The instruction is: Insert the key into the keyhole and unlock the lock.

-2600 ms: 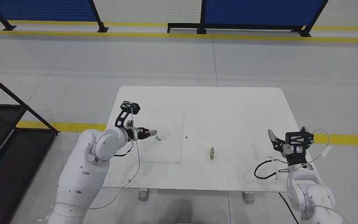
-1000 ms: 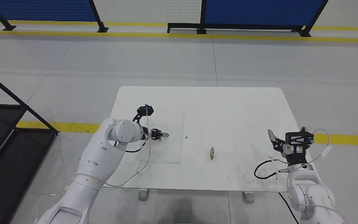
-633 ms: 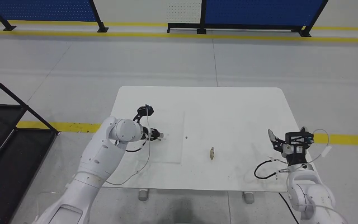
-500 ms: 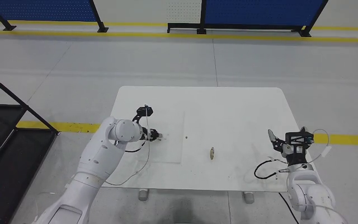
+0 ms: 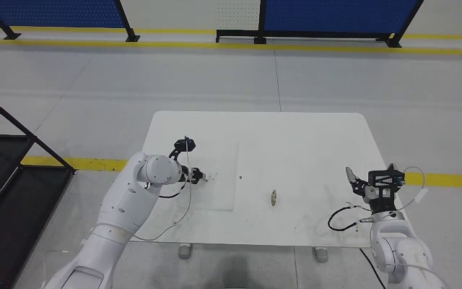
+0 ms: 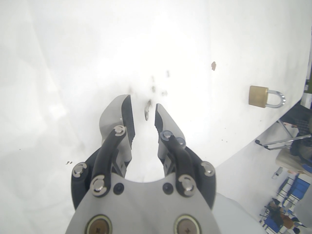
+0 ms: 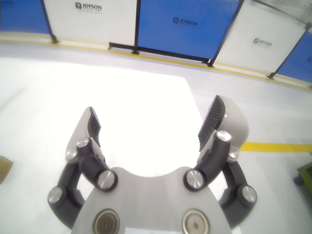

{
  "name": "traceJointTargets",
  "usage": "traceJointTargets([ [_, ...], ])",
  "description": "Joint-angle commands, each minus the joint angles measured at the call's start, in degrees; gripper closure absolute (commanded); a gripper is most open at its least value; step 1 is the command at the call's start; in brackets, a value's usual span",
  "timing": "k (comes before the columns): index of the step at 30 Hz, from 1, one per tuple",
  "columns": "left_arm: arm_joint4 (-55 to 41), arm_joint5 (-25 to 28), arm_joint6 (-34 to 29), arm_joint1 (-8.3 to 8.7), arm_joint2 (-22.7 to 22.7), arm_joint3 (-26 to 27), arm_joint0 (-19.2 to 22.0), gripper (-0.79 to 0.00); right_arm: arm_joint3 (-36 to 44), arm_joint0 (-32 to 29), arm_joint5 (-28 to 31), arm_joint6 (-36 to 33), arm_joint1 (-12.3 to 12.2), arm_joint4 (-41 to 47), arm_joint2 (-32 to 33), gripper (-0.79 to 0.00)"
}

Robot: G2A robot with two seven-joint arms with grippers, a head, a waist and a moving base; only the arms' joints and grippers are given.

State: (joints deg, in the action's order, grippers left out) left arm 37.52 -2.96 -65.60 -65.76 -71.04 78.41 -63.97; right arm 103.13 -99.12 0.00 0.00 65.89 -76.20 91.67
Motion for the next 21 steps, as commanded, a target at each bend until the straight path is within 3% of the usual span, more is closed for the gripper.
traceJointTargets([
  [1, -0.5, 0.0, -0.3, 0.05, -0.1, -0.1, 0.0, -0.160, 0.0, 0.0, 0.0, 0.0, 0.0, 0.0, 0.0, -0.785],
  [12, -1.1, 0.2, -0.5, 0.34, 0.4, -0.3, 0.0, -0.083, 0.0, 0.0, 0.0, 0.0, 0.0, 0.0, 0.0, -0.785],
  [21, -1.5, 0.3, -0.2, 0.48, 1.1, -0.6, 0.4, -0.108, 0.0, 0.0, 0.0, 0.0, 0.0, 0.0, 0.0, -0.785],
])
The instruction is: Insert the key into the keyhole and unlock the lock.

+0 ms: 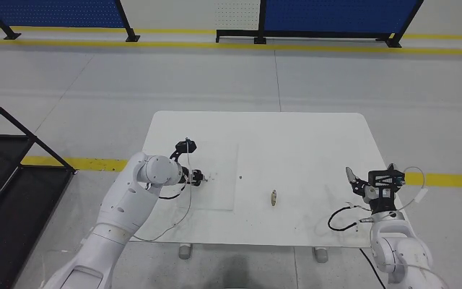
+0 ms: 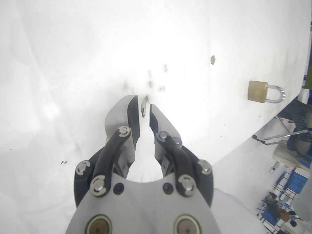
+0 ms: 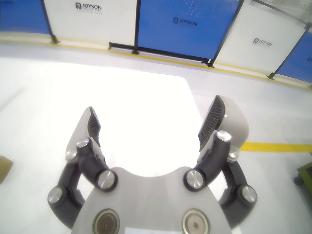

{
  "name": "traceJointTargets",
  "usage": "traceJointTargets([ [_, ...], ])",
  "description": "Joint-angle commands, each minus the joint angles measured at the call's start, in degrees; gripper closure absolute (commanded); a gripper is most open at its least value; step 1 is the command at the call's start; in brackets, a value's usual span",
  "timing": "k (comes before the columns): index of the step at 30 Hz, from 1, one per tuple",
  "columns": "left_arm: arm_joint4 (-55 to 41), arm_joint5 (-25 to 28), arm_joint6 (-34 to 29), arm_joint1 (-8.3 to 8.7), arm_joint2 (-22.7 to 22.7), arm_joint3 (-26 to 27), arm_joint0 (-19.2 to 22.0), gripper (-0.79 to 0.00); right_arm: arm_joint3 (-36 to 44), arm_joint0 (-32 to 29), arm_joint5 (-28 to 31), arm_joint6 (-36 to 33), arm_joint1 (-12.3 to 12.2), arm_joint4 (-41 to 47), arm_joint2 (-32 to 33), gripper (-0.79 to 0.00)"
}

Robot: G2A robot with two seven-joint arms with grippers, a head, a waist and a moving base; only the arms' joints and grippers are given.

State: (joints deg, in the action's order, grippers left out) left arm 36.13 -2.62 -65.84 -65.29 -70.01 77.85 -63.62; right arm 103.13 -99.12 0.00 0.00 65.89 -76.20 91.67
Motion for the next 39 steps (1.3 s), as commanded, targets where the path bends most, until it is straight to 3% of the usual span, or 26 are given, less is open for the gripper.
traceJointTargets([
  [1, -0.1, 0.0, 0.1, 0.01, 0.1, -0.1, 0.1, -0.108, 0.0, 0.0, 0.0, 0.0, 0.0, 0.0, 0.0, -0.785],
  [11, -0.8, -0.2, 0.5, 0.03, 1.1, -0.9, 0.8, -0.077, 0.0, 0.0, 0.0, 0.0, 0.0, 0.0, 0.0, -0.785],
  [14, -1.0, -0.3, 0.5, 0.05, 1.4, -1.2, 1.0, 0.000, 0.0, 0.0, 0.0, 0.0, 0.0, 0.0, 0.0, -0.785],
  [20, -1.1, -0.4, 0.2, 0.20, 1.6, -0.9, 1.2, 0.000, 0.0, 0.0, 0.0, 0.0, 0.0, 0.0, 0.0, -0.785],
  [31, 0.4, -1.2, -1.4, 1.26, -0.5, 6.6, -1.2, 0.000, 0.0, 0.0, 0.0, 0.0, 0.0, 0.0, 0.0, -0.785],
  [39, -9.0, 1.4, -1.7, 2.46, -7.9, 14.3, -6.9, 0.000, 0.0, 0.0, 0.0, 0.0, 0.0, 0.0, 0.0, -0.785],
])
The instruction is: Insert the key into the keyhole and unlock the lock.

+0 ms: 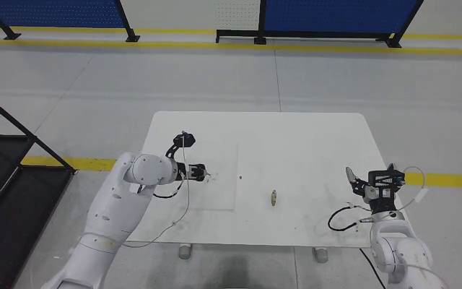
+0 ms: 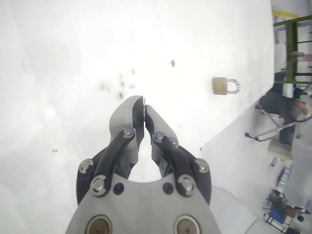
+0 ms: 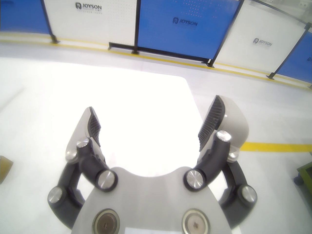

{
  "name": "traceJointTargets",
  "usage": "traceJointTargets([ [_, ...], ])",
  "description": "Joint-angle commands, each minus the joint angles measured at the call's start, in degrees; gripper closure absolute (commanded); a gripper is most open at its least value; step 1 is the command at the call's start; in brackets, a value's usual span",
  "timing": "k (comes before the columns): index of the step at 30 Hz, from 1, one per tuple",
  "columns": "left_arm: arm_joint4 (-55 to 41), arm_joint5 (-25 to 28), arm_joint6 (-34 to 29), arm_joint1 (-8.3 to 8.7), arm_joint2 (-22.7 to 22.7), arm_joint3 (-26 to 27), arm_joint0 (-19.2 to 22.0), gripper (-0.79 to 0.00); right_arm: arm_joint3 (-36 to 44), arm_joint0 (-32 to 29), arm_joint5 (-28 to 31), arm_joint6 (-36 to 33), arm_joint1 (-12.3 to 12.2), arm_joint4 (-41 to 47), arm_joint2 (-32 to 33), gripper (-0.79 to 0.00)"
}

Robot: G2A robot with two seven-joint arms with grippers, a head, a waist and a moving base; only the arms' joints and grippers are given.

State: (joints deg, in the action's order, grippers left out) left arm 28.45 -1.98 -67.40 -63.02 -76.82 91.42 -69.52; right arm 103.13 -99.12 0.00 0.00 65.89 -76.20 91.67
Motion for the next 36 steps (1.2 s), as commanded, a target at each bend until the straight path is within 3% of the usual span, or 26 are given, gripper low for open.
traceJointTargets([
  [1, -3.6, 1.1, -0.3, 0.34, -2.5, 1.2, -2.1, 0.000, 0.0, 0.0, 0.0, 0.0, 0.0, 0.0, 0.0, -0.785],
  [7, -16.7, 4.9, -2.7, 1.34, -10.6, 1.6, -7.7, 0.000, 0.0, 0.0, 0.0, 0.0, 0.0, 0.0, 0.0, -0.785],
  [19, -40.1, 7.5, -8.2, 2.49, -20.3, -9.1, -11.7, 0.000, 0.0, 0.0, 0.0, 0.0, 0.0, 0.0, 0.0, -0.785],
  [26, -51.7, 8.8, -13.3, 2.86, -22.6, -13.6, -11.3, 0.000, 0.0, 0.0, 0.0, 0.0, 0.0, 0.0, 0.0, -0.785],
  [36, -55.9, 9.4, -16.7, 3.17, -22.7, -13.7, -10.6, 0.000, 0.0, 0.0, 0.0, 0.0, 0.0, 0.0, 0.0, -0.785],
])
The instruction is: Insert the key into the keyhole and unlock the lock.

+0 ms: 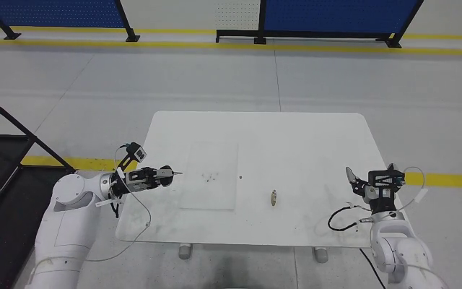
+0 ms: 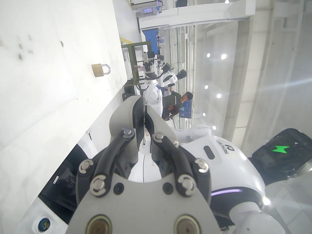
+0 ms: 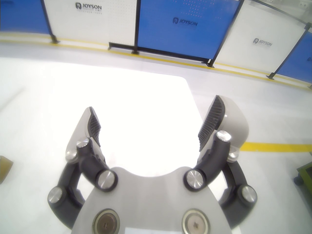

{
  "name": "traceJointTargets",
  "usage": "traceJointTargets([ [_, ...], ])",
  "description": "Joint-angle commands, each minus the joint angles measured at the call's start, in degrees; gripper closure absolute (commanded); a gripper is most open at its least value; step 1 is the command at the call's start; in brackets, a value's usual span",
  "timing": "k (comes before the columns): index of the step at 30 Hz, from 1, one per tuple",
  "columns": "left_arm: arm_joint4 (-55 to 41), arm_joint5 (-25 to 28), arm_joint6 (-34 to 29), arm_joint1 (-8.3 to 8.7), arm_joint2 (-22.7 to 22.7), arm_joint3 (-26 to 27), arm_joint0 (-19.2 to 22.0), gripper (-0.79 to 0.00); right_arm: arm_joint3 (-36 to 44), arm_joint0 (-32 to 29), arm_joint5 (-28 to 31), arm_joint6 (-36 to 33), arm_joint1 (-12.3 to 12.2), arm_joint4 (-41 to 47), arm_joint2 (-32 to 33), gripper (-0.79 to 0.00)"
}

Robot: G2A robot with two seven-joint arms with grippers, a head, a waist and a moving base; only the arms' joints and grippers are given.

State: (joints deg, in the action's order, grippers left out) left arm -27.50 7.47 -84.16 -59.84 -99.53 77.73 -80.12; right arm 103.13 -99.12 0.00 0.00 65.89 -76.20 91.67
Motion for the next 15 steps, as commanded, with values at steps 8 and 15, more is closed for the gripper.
traceJointTargets([
  [8, 0.0, 0.0, 0.0, 0.00, 0.0, 0.0, 0.0, 0.000, 0.0, -0.1, 1.2, 0.0, 0.0, -0.9, -0.4, -0.785],
  [15, 0.0, 0.0, 0.0, 0.00, 0.0, 0.0, 0.0, 0.000, 3.8, 0.6, 6.5, -9.6, 0.2, -0.4, -5.3, -0.785],
])
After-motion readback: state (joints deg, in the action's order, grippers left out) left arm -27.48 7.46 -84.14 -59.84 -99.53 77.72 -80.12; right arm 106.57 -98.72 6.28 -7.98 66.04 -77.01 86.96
